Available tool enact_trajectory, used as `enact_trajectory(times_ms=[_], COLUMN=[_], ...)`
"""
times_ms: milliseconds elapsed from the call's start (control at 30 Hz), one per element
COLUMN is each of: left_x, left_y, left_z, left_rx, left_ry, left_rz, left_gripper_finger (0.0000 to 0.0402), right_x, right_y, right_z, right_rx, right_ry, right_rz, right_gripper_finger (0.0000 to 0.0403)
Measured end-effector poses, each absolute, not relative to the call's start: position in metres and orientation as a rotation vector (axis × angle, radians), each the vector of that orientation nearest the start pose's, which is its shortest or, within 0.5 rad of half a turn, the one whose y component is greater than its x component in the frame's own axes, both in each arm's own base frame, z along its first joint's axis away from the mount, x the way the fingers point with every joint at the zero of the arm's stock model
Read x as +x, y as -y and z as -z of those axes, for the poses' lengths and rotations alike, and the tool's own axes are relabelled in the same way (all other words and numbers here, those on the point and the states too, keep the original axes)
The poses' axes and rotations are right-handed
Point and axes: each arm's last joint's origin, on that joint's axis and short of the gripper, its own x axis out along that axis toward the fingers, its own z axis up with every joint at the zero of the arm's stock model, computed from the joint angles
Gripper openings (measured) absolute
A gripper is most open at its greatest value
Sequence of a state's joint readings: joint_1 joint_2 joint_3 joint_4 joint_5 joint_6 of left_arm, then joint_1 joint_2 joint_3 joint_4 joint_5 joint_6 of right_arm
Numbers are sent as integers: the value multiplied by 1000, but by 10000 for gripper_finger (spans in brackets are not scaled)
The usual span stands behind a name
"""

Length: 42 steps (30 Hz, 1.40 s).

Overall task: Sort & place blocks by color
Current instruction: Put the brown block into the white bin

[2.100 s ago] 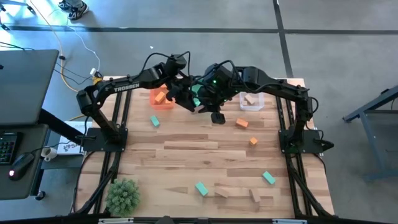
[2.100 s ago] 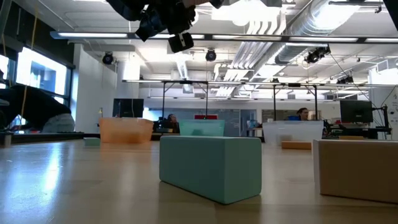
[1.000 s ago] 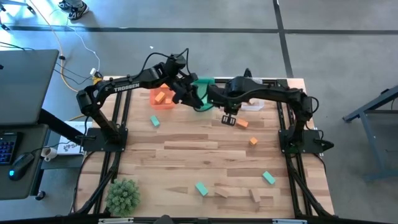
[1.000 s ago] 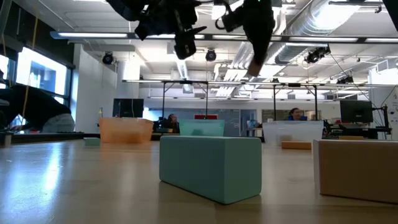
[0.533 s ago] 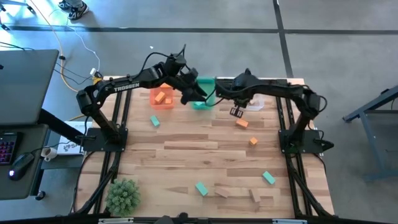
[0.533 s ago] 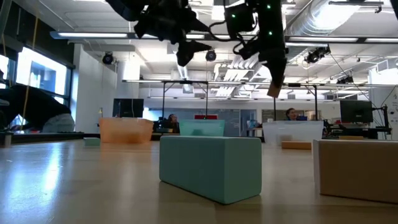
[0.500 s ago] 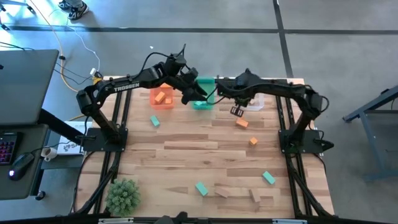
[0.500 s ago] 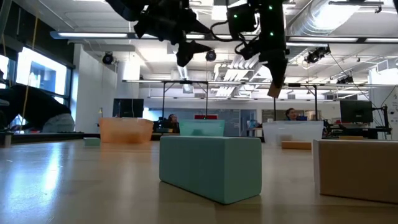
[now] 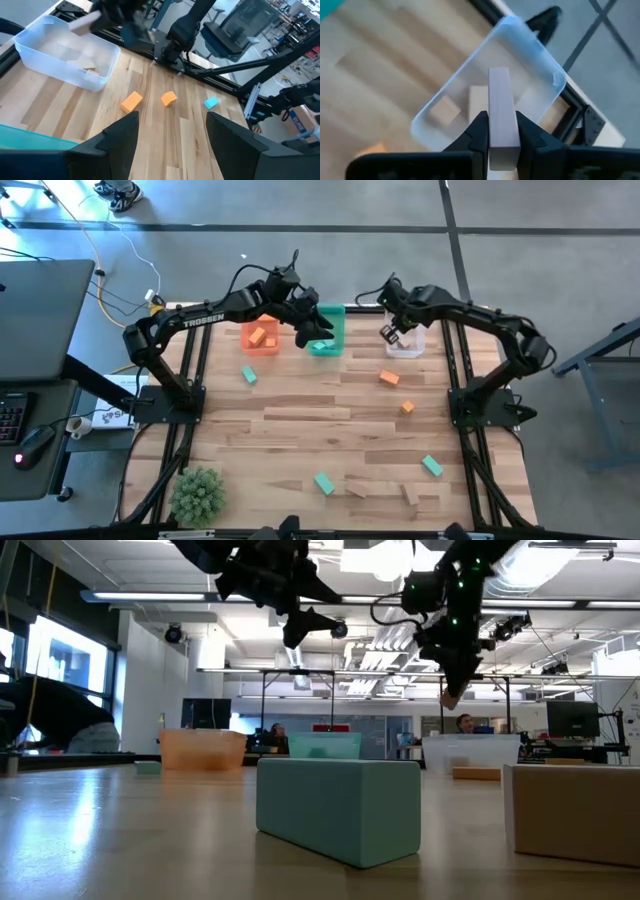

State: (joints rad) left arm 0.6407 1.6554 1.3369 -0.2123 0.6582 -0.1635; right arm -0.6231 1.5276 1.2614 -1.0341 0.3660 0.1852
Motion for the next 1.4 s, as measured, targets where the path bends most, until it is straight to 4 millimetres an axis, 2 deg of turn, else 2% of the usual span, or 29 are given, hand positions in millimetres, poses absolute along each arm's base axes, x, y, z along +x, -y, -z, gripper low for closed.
enact_trajectory(times_ms=[200,733,933,1200,1400], left_x=[309,305,304,304,304], left_y=[-209,-222,-223,-223,-223], left_z=[-301,-298,-298,-298,-298], left_rx=[-476,-352,-311,-311,-312], left_ry=[-427,-460,-470,-470,-469], left_rz=[-43,-544,-576,-576,-576], left_gripper_finger=[220,220,220,220,220], right_x=[213,190,179,175,176], right_y=[194,216,223,226,226], right_z=[-244,-193,-184,-184,-184], right_rx=[424,683,747,732,711], right_ry=[-1163,-892,-857,-872,-887], right_rz=[1076,1122,1116,1066,1037], right_gripper_finger=[35,35,39,42,85])
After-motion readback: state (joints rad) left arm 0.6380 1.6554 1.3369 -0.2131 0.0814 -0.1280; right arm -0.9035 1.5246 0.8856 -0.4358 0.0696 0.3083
